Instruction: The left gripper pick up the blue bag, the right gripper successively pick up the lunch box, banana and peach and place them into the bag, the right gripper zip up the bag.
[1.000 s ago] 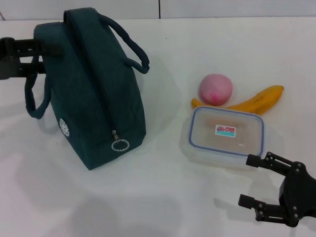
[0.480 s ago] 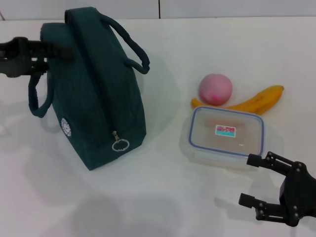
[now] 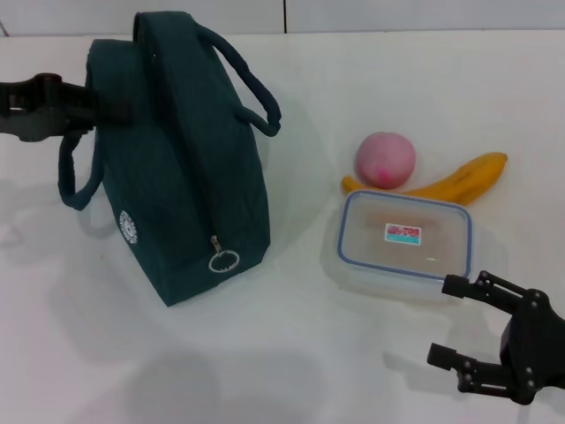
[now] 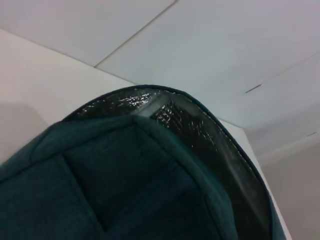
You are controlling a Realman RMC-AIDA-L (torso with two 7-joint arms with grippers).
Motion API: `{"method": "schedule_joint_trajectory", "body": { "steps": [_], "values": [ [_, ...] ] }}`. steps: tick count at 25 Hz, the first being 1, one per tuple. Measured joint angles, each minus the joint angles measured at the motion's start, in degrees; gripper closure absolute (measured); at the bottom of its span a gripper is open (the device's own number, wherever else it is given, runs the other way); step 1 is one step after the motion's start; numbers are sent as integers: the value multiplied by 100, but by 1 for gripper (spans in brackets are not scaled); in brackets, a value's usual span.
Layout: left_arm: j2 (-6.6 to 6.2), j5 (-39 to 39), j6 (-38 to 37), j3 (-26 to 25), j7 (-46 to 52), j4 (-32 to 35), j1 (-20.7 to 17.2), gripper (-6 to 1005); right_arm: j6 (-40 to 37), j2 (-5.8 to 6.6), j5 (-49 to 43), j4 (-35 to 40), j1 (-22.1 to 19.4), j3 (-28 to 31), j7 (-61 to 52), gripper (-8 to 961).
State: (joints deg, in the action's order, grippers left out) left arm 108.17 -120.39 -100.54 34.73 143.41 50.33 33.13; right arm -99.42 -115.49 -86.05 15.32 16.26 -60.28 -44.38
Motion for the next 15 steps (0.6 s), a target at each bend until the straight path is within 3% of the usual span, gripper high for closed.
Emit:
{"method": "schedule_joint_trajectory", "body": {
  "steps": [7,12,15],
  "values": [
    [-15,17,-115,-2,7,38,28,843,-180,0,175,-69,-15,13,-207,98],
    [-31,25,-200,-7,3,39,59,932,-291,53,740,-192,4,12,-1826,99],
    [-68,136,-322,-25,-13,29,76,956,-277,187,1106,-198,-2,13,-3237,99]
  ]
}}
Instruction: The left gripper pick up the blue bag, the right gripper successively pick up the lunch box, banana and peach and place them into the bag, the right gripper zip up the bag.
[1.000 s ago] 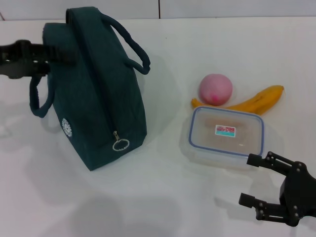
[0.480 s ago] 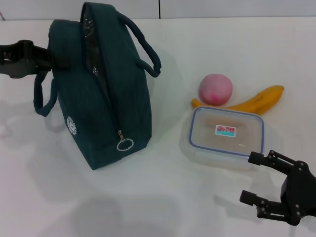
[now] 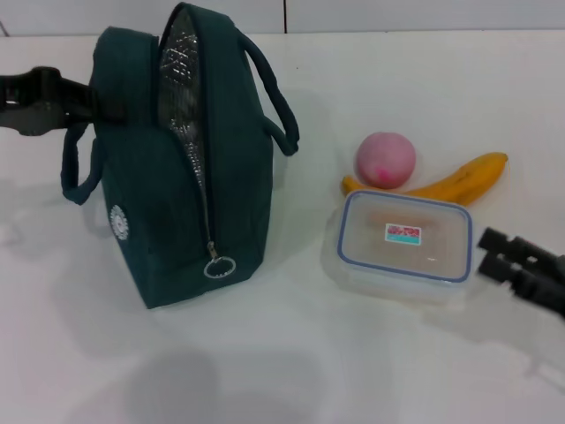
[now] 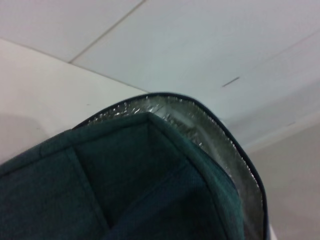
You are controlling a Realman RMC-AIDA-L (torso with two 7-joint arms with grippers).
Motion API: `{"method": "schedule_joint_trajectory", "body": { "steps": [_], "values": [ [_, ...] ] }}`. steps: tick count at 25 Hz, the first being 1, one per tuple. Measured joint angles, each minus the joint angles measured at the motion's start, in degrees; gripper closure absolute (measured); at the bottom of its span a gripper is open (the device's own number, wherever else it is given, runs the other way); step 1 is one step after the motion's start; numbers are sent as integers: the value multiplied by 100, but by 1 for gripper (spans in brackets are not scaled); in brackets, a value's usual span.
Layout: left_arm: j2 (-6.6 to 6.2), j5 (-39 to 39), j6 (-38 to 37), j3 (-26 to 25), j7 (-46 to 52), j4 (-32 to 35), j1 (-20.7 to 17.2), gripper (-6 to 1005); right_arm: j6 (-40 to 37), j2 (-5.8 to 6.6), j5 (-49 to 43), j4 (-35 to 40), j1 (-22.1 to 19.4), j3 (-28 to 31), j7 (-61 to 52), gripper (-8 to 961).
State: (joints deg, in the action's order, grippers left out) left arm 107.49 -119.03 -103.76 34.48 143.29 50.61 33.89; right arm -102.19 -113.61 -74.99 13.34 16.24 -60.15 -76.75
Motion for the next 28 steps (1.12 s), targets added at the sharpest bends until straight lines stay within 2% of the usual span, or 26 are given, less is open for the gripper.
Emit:
{"method": "schedule_joint_trajectory", "body": {
  "steps": [5,9,12,15,20,28],
  "values": [
    [-50,140,-189,19,-16,-36,15,964,149,312,243,-137,-9,109,-1822,100],
    [-60,130,-324,25,-74,-40,31,964,219,596,254,-354,10,151,-2587,100],
    [-62,131,-359,88,-96,-42,35,964,279,689,242,-381,12,150,-2910,101],
    [-61,155,-393,163,-111,-43,47,964,587,694,137,-383,58,97,-3084,101],
    [-51,161,-426,212,-133,-43,60,964,1283,610,-436,-385,336,69,-3464,102],
    [-46,162,-426,231,-154,-43,59,964,1623,462,-650,-392,677,6,-3566,102]
  ]
}}
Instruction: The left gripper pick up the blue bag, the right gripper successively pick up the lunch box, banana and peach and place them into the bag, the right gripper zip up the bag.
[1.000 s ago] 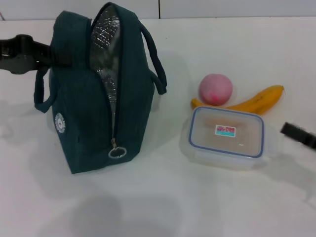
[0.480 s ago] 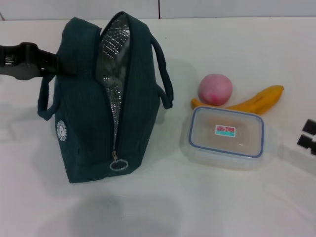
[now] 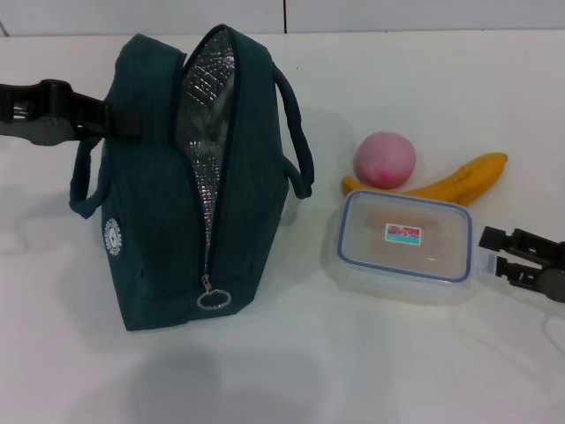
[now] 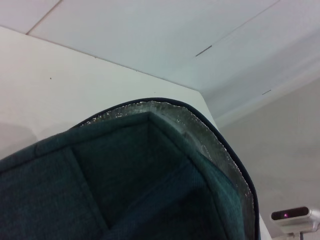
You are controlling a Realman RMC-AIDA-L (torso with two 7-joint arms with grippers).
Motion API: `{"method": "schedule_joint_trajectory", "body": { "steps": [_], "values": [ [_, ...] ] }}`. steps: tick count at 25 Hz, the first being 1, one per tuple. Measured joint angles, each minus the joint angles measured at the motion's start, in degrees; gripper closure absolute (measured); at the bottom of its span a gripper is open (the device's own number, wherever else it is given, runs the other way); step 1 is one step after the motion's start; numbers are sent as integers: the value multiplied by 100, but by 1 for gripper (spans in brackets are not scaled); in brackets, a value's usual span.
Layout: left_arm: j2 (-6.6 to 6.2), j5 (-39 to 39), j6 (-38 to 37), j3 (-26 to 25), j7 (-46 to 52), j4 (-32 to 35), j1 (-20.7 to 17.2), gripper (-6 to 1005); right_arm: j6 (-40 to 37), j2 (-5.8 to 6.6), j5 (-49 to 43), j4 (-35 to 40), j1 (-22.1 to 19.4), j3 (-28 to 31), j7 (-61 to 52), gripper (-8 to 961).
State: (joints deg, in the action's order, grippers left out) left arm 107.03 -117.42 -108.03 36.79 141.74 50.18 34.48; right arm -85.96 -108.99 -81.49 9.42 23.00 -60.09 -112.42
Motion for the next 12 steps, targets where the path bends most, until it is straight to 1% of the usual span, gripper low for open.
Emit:
{"method": "schedule_joint_trajectory", "body": {
  "steps": [4,12],
  "values": [
    [2,0,1,-3,-4,1,-8,964,41,-35,0,-16,94,-18,-2,103],
    [2,9,1,-2,-8,35,-28,964,161,-167,1,-2,254,-99,-6,102]
  ]
}}
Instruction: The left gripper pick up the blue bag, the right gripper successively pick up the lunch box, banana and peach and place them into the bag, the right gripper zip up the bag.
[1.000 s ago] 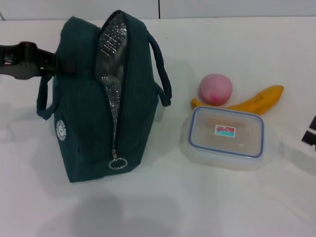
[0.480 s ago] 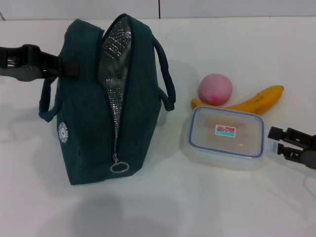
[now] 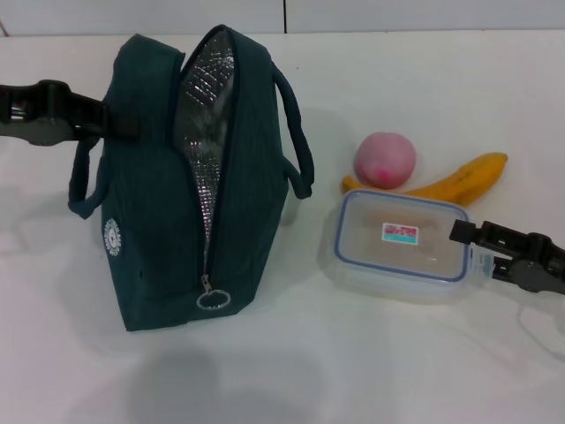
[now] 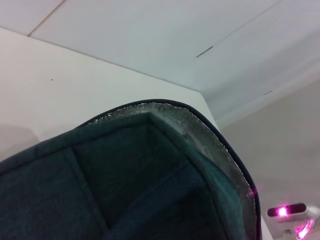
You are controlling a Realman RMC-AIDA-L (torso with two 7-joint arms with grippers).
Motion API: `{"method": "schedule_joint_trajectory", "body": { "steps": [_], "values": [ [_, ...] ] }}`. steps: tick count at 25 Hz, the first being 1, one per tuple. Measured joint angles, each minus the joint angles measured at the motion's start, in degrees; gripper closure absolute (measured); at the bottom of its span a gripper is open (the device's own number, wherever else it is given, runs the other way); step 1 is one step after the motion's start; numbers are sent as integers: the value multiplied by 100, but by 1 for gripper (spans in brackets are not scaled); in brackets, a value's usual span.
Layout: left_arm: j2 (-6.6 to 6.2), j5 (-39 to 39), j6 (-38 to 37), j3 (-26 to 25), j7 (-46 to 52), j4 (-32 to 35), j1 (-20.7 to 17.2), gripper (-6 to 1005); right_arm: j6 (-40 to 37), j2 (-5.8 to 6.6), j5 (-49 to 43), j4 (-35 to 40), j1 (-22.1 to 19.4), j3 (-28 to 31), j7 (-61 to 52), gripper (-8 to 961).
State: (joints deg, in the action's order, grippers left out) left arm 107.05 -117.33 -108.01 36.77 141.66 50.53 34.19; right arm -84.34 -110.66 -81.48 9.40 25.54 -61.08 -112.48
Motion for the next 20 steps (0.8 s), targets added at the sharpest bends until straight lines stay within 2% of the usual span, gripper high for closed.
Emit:
{"method": "schedule_joint_trajectory", "body": {
  "steps": [18,20],
  "values": [
    [-1,1,0,-4,-25,2,-27,964,-276,50,0,0,-1,16,-7,129],
    [-1,1,0,-4,-24,2,-27,964,-257,61,-30,-16,-4,-1,-8,217]
  ]
}}
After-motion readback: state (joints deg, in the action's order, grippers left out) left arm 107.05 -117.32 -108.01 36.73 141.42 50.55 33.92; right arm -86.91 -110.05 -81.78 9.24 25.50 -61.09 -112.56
